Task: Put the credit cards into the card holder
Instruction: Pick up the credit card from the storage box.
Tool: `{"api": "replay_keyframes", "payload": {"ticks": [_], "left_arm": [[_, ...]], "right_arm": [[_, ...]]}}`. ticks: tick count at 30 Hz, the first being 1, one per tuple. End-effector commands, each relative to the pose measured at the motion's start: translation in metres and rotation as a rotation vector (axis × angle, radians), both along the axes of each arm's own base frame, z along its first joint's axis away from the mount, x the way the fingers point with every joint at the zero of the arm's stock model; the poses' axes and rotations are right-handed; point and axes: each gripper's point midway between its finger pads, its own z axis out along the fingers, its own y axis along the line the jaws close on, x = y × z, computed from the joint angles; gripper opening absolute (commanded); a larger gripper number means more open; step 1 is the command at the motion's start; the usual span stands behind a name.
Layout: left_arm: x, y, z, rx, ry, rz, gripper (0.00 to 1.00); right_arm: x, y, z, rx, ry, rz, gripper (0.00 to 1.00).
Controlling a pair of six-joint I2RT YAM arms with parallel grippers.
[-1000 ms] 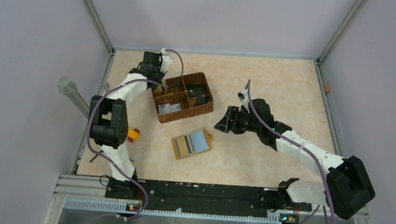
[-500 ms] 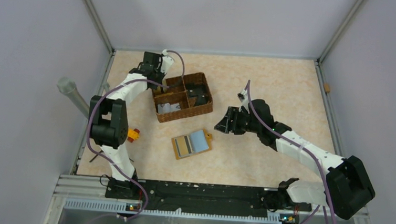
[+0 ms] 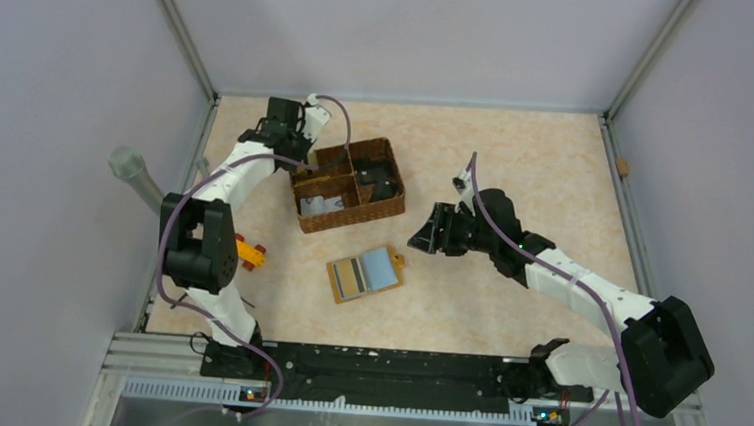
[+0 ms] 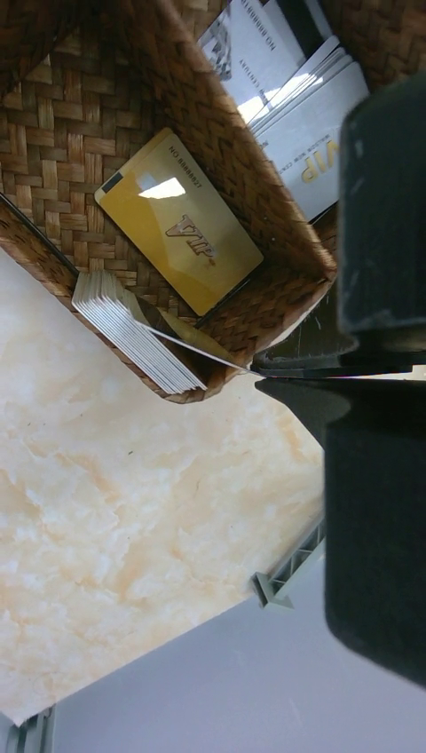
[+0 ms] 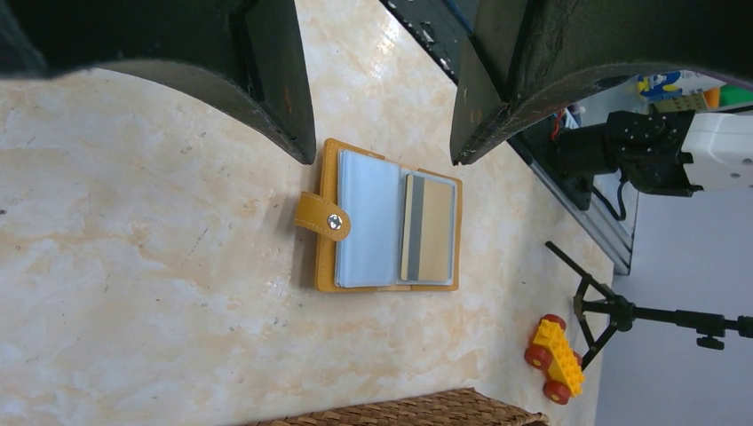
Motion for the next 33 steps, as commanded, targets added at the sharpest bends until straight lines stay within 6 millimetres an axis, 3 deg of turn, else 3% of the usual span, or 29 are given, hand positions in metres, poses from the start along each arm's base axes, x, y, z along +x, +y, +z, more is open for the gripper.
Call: {"api": "replay_keyframes", "payload": {"ticks": [1, 4, 11, 21, 25, 29, 33], "left_arm": [[-0.006, 0.0, 0.042, -0.039, -0.102, 0.003, 0.0], [-0.014, -0.002, 0.052, -0.068, -0.116, 0.011, 0.0], [-0.028, -0.009, 0.096, -0.153, -0.207, 0.033, 0.0], [-0.08, -0.044, 0.129, -0.382, -0.223, -0.061, 0.0], [-0.104, -0.068, 0.142, -0.518, -0.209, -0.138, 0.0], [-0.136, -0.098, 0.143, -0.665, -0.139, -0.25, 0.0], [-0.179, -0.135, 0.145, -0.825, -0.026, -0.393, 0.0]], "right_arm": [[0.005, 0.002, 0.014, 0.035, -0.044, 0.002, 0.59], [0.007, 0.003, 0.018, 0.037, -0.058, 0.007, 0.59], [0.019, 0.008, 0.042, 0.035, -0.137, 0.027, 0.59], [0.041, 0.023, 0.07, 0.029, -0.233, 0.076, 0.6], [0.048, 0.029, 0.089, 0.033, -0.317, 0.125, 0.6], [0.051, 0.036, 0.116, 0.079, -0.433, 0.204, 0.64], [0.036, 0.049, 0.134, 0.133, -0.514, 0.366, 0.65]]}}
